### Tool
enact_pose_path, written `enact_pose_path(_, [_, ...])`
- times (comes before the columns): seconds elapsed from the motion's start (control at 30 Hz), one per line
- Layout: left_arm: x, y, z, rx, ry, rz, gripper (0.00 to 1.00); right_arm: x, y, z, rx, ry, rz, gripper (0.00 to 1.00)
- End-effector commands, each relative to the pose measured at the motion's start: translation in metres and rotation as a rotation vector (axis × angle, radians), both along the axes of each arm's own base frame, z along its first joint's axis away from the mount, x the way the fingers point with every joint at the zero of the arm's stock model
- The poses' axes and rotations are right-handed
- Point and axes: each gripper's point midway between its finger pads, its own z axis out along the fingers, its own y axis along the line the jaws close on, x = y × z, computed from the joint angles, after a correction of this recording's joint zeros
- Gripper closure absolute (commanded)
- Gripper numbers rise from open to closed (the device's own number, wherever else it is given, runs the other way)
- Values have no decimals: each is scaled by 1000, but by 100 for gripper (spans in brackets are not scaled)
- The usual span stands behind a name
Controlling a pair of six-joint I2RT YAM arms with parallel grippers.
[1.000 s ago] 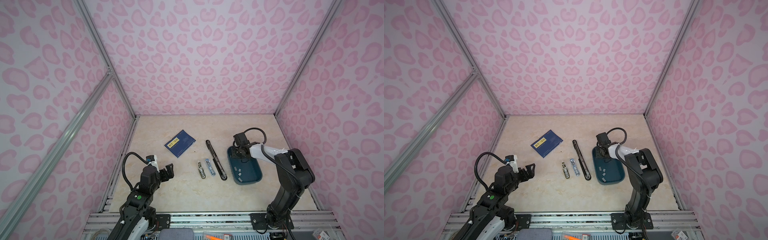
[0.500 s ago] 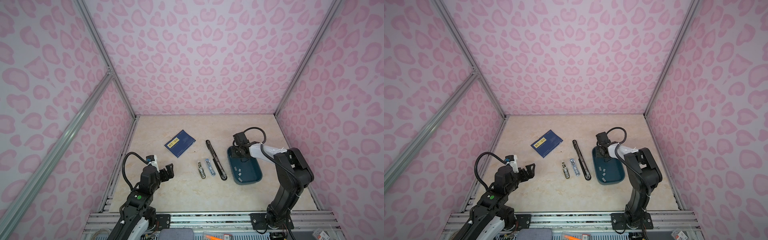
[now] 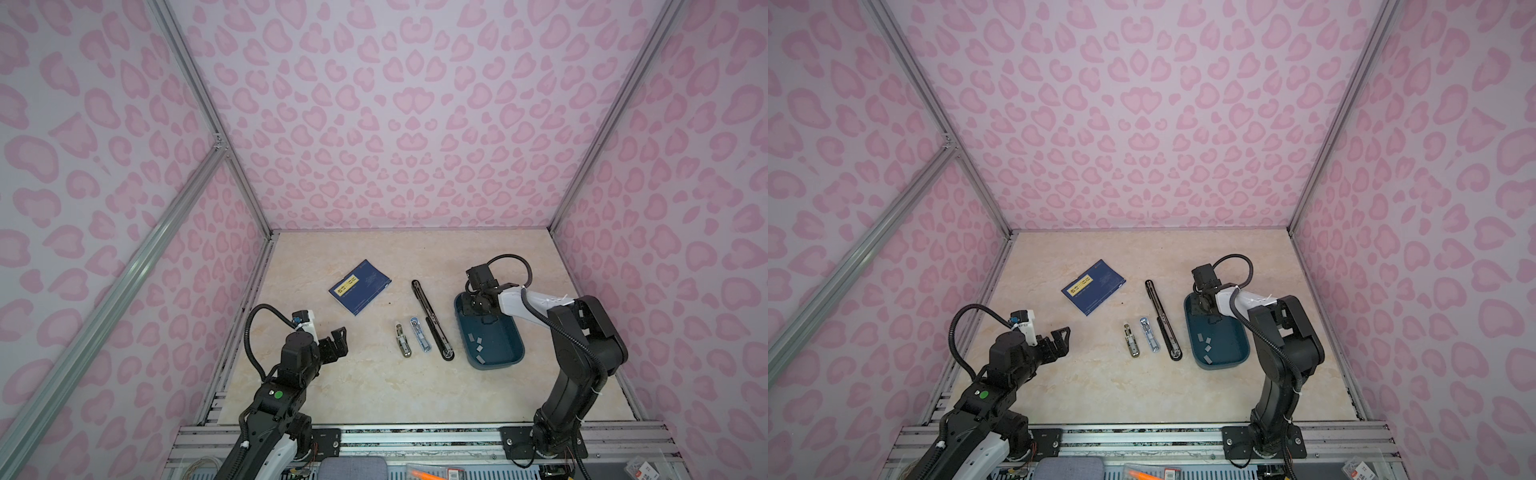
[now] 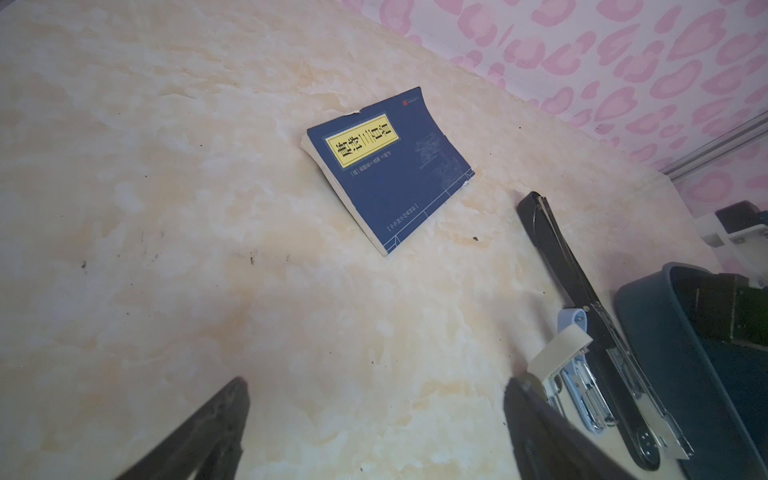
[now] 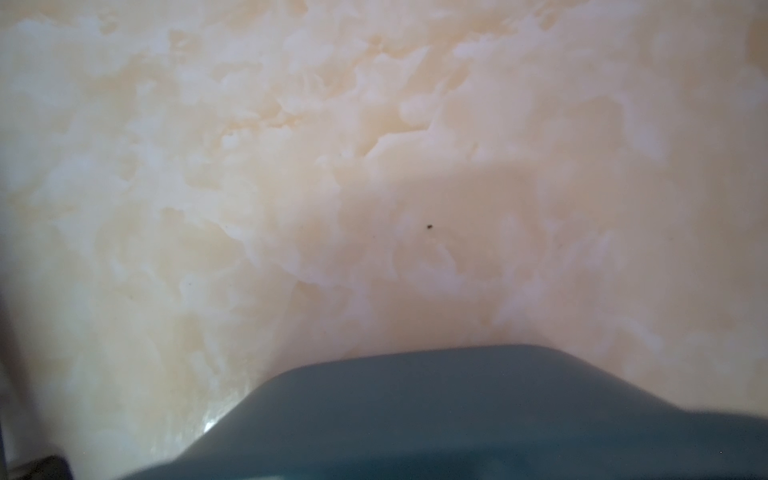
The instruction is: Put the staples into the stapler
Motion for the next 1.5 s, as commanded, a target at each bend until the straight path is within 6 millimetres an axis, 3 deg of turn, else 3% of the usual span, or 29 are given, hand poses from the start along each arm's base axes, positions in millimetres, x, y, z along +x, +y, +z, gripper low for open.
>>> enact_pose_path(0.0, [5, -1, 14, -5, -46, 1, 3, -18, -6, -11, -24, 72, -7, 86])
enact_pose_path(0.43, [6, 3, 11, 2, -27, 25, 3, -20, -7, 15, -17, 17, -8, 87])
enact_pose_path(0.67, [5, 3, 11, -1, -33, 23, 3, -25, -9, 18, -23, 9, -10, 86])
enact_pose_path(0.9, [5, 5, 11, 2, -31, 38, 3, -24, -1, 42, -21, -46, 2, 86])
enact_pose_path(1.07, [4, 8, 10, 4, -28, 57, 3, -30, 15, 68, -44, -97, 26, 86])
enact_pose_path(1.27, [5, 14, 7, 12, -8, 91, 3, -45, 51, 99, -44, -185, 71, 86])
enact_pose_path(1.4, [4, 16, 3, 15, 14, 107, 3, -56, 78, 109, -40, -238, 107, 86])
enact_pose_path(1.47, [3, 16, 3, 11, 17, 108, 3, -58, 80, 108, -75, -240, 98, 85])
